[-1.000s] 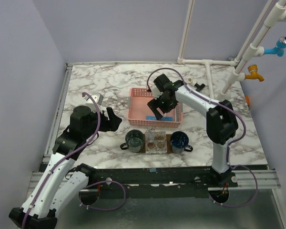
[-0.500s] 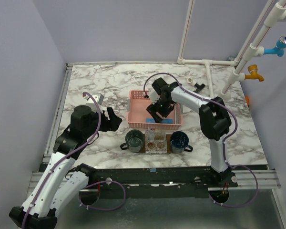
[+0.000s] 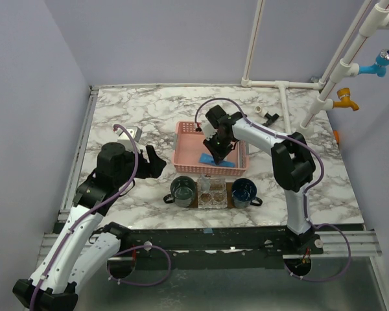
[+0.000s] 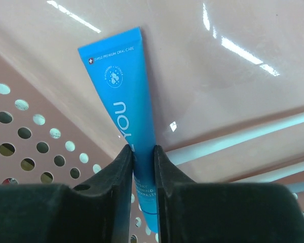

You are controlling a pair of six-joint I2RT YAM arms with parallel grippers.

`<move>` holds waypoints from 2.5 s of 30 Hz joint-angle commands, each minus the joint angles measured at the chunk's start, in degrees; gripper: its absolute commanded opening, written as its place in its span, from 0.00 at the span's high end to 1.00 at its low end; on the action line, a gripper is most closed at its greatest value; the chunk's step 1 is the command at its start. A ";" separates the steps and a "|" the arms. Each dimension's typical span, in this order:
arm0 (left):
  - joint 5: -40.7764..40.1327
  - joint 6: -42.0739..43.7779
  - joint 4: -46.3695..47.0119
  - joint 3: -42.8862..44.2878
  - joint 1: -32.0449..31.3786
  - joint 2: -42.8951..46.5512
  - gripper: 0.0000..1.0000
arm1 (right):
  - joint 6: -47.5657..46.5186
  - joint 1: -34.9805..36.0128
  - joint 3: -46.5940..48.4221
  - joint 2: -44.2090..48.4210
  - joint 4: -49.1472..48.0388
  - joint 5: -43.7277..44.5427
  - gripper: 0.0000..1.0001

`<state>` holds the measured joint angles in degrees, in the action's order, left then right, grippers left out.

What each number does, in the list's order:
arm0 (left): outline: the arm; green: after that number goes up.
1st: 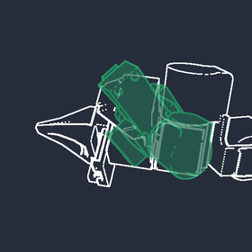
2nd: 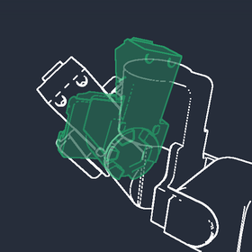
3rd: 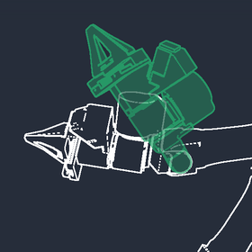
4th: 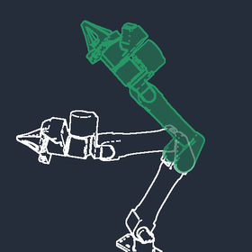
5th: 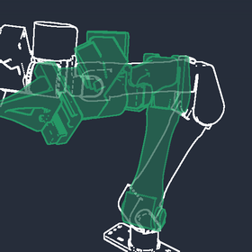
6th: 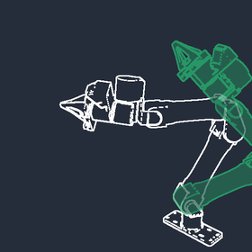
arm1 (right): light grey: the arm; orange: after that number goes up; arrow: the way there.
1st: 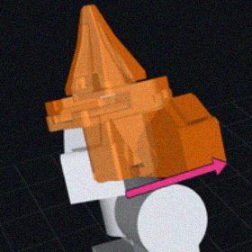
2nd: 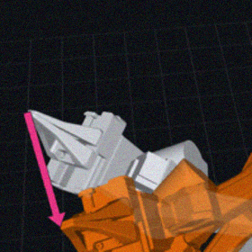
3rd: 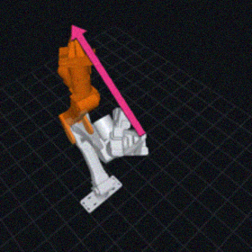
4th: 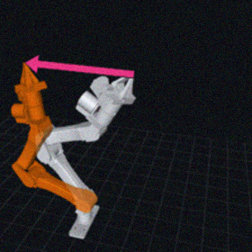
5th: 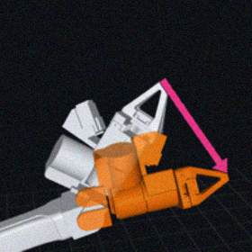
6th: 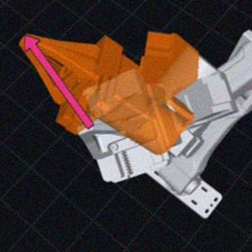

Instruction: Prepare toiletry sets of a toothbrush and toothpaste on the tray

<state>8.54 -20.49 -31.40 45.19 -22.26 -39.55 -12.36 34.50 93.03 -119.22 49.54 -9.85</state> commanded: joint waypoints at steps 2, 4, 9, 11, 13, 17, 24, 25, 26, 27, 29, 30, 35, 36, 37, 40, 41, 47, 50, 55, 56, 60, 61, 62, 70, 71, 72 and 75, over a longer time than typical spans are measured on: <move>0.16 0.01 0.13 0.67 -0.33 0.09 0.23 | 2.29 0.13 -0.77 4.44 -4.95 5.64 0.86; 0.08 0.01 0.19 0.54 -0.32 0.29 0.23 | 3.51 0.13 -0.35 5.53 -6.11 7.29 0.89; 0.20 0.08 0.37 0.36 -0.33 0.56 0.23 | 6.37 0.13 -0.12 8.60 -9.25 9.66 0.90; 0.51 0.05 0.44 0.25 -0.33 0.46 0.23 | 7.53 0.14 -0.41 10.06 -10.53 9.62 0.90; 1.05 0.01 0.70 0.22 -0.33 0.43 0.23 | 8.98 0.13 -1.36 11.82 -12.62 9.60 0.90; 2.80 -0.07 1.49 0.08 -0.32 0.31 0.23 | 11.33 0.13 -3.59 15.51 -17.16 9.41 0.91; 9.40 -2.88 3.68 0.48 -0.33 -0.15 0.23 | 16.94 0.13 -6.05 22.91 -21.54 5.19 0.92; 10.80 -3.48 3.93 0.92 -0.33 -0.38 0.23 | 17.92 0.18 -6.66 24.25 -22.74 4.14 0.92; 11.87 -4.27 3.98 1.53 -0.33 -0.65 0.23 | 19.38 0.22 -7.70 25.93 -24.06 2.65 0.93; 12.87 -5.11 4.36 1.98 -0.30 -0.91 0.23 | 20.67 0.36 -8.57 27.57 -25.61 1.14 0.93; 15.39 -7.00 5.62 2.90 -0.33 -1.20 0.23 | 24.37 1.01 -10.91 30.72 -29.30 -0.93 0.96; 16.68 -8.14 6.48 3.34 -0.32 -1.37 0.22 | 26.42 1.47 -11.84 31.95 -31.06 -1.64 0.96; 21.17 -12.42 9.68 5.45 -0.33 -2.24 0.22 | 37.01 3.61 -17.25 38.15 -40.68 -3.05 0.98; 21.70 -12.91 10.06 5.80 -0.33 -2.41 0.22 | 38.73 4.00 -18.10 39.03 -42.19 -3.23 0.99; 22.55 -13.59 10.63 6.24 -0.33 -2.58 0.22 | 40.62 4.50 -18.82 39.71 -43.38 -3.53 0.99; 25.17 -15.43 12.58 7.16 -0.33 -3.28 0.21 | 46.79 5.53 -22.12 41.80 -48.84 -4.50 0.99; 26.09 -16.19 13.41 7.43 -0.33 -3.52 0.21 | 49.44 5.73 -23.58 42.69 -52.80 -4.94 0.99; 32.50 -20.38 19.35 6.36 -0.33 -4.22 0.21 | 62.12 8.62 -31.91 46.24 -68.85 -5.41 0.99; 35.71 -22.67 23.61 4.77 -0.33 -4.32 0.21 | 66.26 10.25 -34.44 46.79 -75.64 -5.17 0.99; 39.54 -26.26 29.27 2.66 -0.31 -4.04 0.21 | 73.98 10.97 -38.10 46.37 -87.66 -7.56 0.99; 40.07 -26.66 29.94 2.54 -0.33 -4.04 0.21 | 75.37 10.98 -38.59 46.11 -90.14 -8.08 0.99; 41.71 -28.36 32.13 2.06 -0.33 -3.65 0.21 | 79.44 11.29 -39.56 44.73 -96.71 -10.07 0.99; 42.17 -29.01 33.42 1.81 -0.33 -3.46 0.21 | 80.55 11.45 -39.66 44.21 -97.84 -10.52 0.99; 42.39 -29.84 34.37 1.60 -0.33 -3.30 0.21 | 81.22 11.62 -39.84 43.81 -99.27 -10.73 0.99; 46.35 -40.30 48.40 -2.13 -0.33 -3.08 0.27 | 81.48 14.43 -39.38 41.46 -104.21 -11.86 0.99; 46.55 -41.60 49.81 -2.50 -0.33 -3.02 0.28 | 81.37 14.77 -39.29 41.36 -104.33 -11.88 0.99; 46.69 -42.26 50.89 -2.64 -0.33 -2.91 0.29 | 81.22 15.10 -39.16 41.18 -104.38 -11.80 0.99; 46.93 -43.27 51.69 -2.50 -0.33 -2.66 0.33 | 81.17 15.82 -39.03 40.82 -104.72 -11.84 0.99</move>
<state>52.62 -59.37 13.43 42.92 -22.26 -43.18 68.53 49.30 53.65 -77.78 -50.46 -20.45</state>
